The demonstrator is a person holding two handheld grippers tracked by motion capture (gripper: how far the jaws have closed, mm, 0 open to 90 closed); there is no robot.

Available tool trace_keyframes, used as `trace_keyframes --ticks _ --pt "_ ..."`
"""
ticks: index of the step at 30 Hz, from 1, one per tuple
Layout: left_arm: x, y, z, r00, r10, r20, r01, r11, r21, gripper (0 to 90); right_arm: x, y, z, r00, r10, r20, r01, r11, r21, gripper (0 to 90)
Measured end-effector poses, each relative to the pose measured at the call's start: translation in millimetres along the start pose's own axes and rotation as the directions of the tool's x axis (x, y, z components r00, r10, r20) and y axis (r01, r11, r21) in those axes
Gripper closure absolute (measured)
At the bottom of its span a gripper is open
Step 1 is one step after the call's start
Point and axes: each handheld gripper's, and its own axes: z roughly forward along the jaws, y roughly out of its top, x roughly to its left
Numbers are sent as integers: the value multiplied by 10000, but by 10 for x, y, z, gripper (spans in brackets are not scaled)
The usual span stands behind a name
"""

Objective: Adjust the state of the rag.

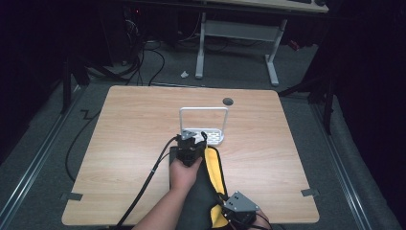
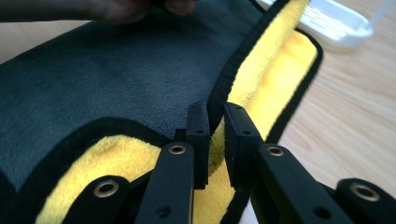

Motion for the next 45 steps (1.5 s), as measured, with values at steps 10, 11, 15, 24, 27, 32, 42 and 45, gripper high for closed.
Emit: trace_keyframes --ticks 10,11,15,24,27,32,42,45 --pt "-120 -21 52 9973 122 722 -116 9999 -80 609 -209 -48 -113 9944 938 493 -913 9946 -497 689" --pt "-121 -21 43 9971 169 748 -161 9998 -102 582 -226 -51 -121 9934 1017 523 -989 9937 -530 689" --pt "-104 -27 -68 9939 446 1009 -445 9990 -38 535 -248 -76 -97 9926 1064 586 -1040 9937 -417 687" --pt "110 -245 -501 9851 1511 825 -1520 9884 42 520 -261 -96 -43 9930 1055 539 -1039 9941 -322 691" --pt "223 -380 -672 9839 1615 766 -1632 9864 170 530 -262 -101 -36 9930 1052 545 -1036 9941 -324 698" --pt "368 -654 -936 9829 1669 773 -1715 9836 560 585 -277 -112 -16 9915 1195 521 -1185 9927 -219 710" --pt "288 -918 -1029 9707 2126 1123 -2227 9710 865 631 -325 -96 81 9898 1375 383 -1377 9905 10 775" --pt "273 -896 -1001 9621 2547 972 -2639 9595 982 627 -395 -9 166 9904 1292 483 -1306 9911 265 840"
